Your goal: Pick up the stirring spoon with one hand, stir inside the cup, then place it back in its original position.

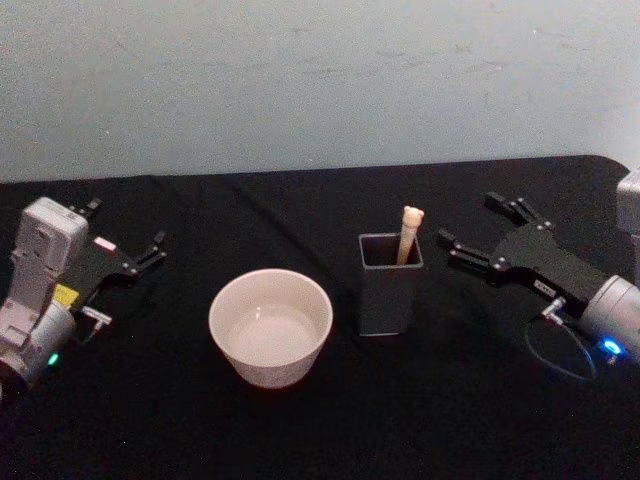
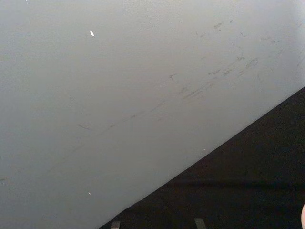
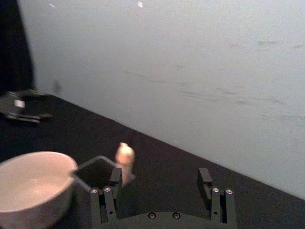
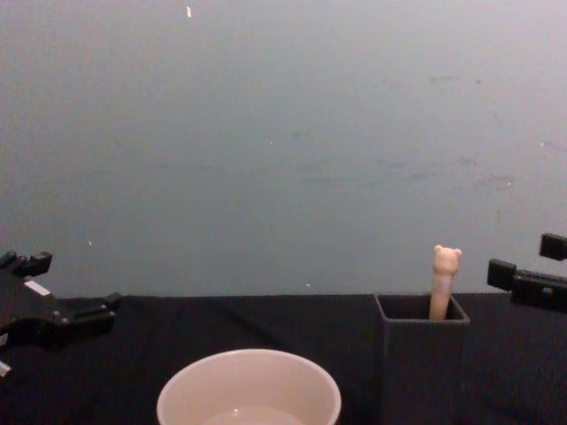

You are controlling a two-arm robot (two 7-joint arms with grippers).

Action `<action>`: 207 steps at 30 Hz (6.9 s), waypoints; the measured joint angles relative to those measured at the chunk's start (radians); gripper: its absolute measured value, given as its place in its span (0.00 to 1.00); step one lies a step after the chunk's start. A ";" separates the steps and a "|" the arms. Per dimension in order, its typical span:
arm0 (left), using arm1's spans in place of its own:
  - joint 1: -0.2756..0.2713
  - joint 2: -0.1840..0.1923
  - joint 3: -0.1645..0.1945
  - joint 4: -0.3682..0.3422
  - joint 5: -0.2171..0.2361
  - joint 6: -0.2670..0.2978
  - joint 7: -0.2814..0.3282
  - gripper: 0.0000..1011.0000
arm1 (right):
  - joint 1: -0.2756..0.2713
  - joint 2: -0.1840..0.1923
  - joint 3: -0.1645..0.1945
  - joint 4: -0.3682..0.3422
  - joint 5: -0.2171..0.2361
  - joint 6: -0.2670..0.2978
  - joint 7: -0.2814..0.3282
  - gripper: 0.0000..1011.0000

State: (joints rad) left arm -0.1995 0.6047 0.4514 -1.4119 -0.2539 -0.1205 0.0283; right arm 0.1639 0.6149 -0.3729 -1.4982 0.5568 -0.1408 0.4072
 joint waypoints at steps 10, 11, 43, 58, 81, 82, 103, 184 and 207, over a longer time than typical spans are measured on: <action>0.000 0.000 0.000 0.000 0.000 0.000 0.000 0.99 | 0.054 -0.027 -0.013 0.063 0.057 0.019 0.178 0.99; 0.000 0.000 0.000 0.000 0.000 0.000 0.000 0.99 | 0.069 -0.037 -0.018 0.083 0.058 0.020 0.199 0.99; 0.000 0.000 0.000 0.000 0.000 0.000 0.000 0.99 | 0.231 -0.136 -0.080 0.296 0.019 0.002 0.341 0.99; 0.000 0.000 0.000 0.000 0.000 0.000 0.000 0.99 | 0.239 -0.144 -0.083 0.307 0.015 0.003 0.338 0.99; 0.000 0.000 0.000 0.000 0.000 0.000 0.000 0.99 | 0.239 -0.144 -0.082 0.306 0.017 0.003 0.338 0.48; 0.000 0.000 0.000 0.000 0.000 0.000 0.000 0.99 | 0.239 -0.144 -0.082 0.306 0.017 0.003 0.338 0.44; 0.000 0.000 0.000 0.000 0.000 0.000 0.000 0.99 | 0.231 -0.143 -0.068 0.278 0.033 -0.003 0.338 0.21; 0.000 0.000 0.000 0.000 0.000 0.000 0.000 0.99 | 0.441 -0.346 -0.287 0.496 -0.045 -0.166 0.499 0.21; 0.000 0.000 0.000 0.000 0.000 0.000 0.000 0.99 | 0.407 -0.337 -0.262 0.488 -0.065 -0.151 0.491 0.21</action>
State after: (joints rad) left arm -0.1996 0.6047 0.4514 -1.4120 -0.2539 -0.1205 0.0283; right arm 0.5714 0.2784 -0.6348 -1.0100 0.4919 -0.2922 0.8986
